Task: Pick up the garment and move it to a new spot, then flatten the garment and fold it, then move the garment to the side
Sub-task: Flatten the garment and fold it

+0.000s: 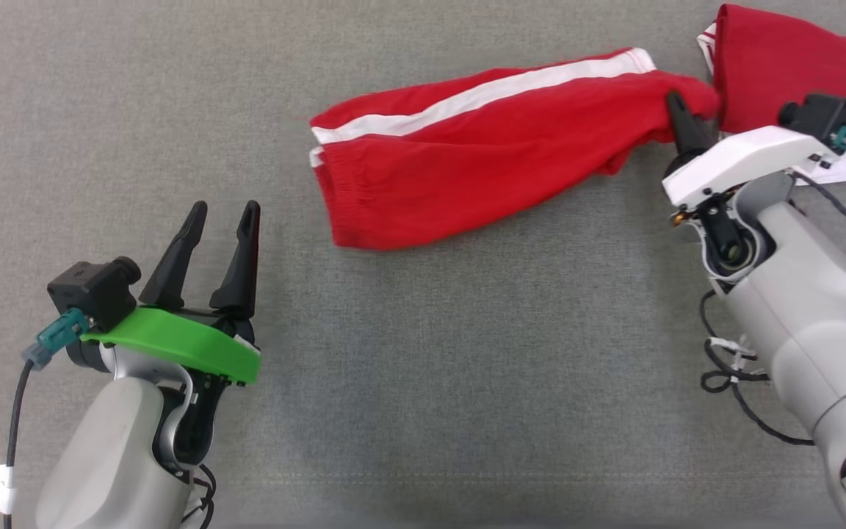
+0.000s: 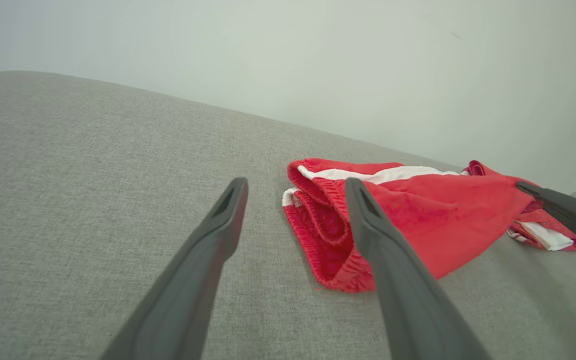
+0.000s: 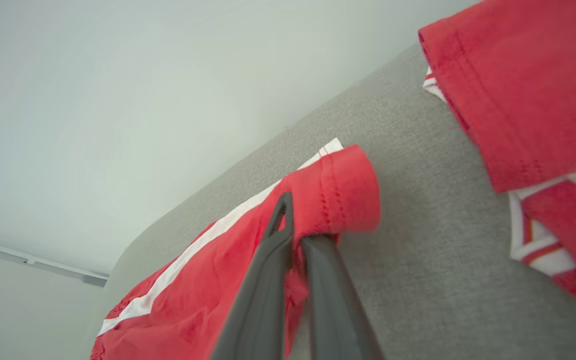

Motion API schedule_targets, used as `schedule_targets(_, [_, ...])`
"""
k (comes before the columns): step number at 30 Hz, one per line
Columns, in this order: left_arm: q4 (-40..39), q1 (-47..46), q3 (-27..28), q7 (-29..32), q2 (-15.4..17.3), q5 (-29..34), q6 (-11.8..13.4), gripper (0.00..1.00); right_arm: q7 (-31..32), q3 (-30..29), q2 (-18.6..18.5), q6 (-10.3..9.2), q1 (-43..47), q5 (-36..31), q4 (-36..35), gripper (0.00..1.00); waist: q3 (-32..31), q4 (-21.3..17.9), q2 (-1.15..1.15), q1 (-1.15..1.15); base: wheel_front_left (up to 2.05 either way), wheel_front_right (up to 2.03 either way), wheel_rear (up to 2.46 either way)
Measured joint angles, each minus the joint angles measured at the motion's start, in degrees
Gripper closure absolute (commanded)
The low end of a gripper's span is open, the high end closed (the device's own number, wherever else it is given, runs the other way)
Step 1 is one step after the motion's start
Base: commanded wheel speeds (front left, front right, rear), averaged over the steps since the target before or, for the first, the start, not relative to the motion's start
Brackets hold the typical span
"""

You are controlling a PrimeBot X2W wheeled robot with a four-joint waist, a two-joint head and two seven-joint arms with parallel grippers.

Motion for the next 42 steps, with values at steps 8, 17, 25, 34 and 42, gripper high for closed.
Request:
schedule_targets(8, [-0.05,0.27,-2.25,0.00,-0.30,-0.01,0.00,0.00,-1.69,1.32,-2.70,0.00,-0.21,-4.01,-4.41,1.00,-1.95,-1.24,0.00,0.00,0.00,0.00,0.00])
schedule_targets(17, [0.20,0.72,-3.72,0.00,-1.75,-0.71,0.00,0.00,-1.75,13.21,0.59,0.01,-0.20,-13.39,-13.32,1.00,-3.09,1.07,0.00,0.00,0.00,0.00,0.00])
schedule_targets(25, [0.29,1.15,-3.94,0.00,-2.14,-1.21,0.00,0.00,-1.75,22.01,1.67,0.02,1.19,-18.67,-14.44,1.00,-3.05,4.09,0.00,0.00,0.00,0.00,0.00])
schedule_targets(34, [0.45,1.38,-2.75,0.00,-2.18,-1.38,0.00,0.00,-1.47,26.66,0.54,0.08,1.30,-20.12,-12.45,1.00,-3.22,6.14,0.00,0.00,0.00,0.00,0.00])
schedule_targets(42, [0.43,1.74,-2.85,0.00,-2.18,-1.38,0.00,0.00,-0.16,30.85,-0.30,0.09,1.21,-23.38,-9.31,1.00,-3.48,6.17,0.00,0.00,0.00,0.00,0.00])
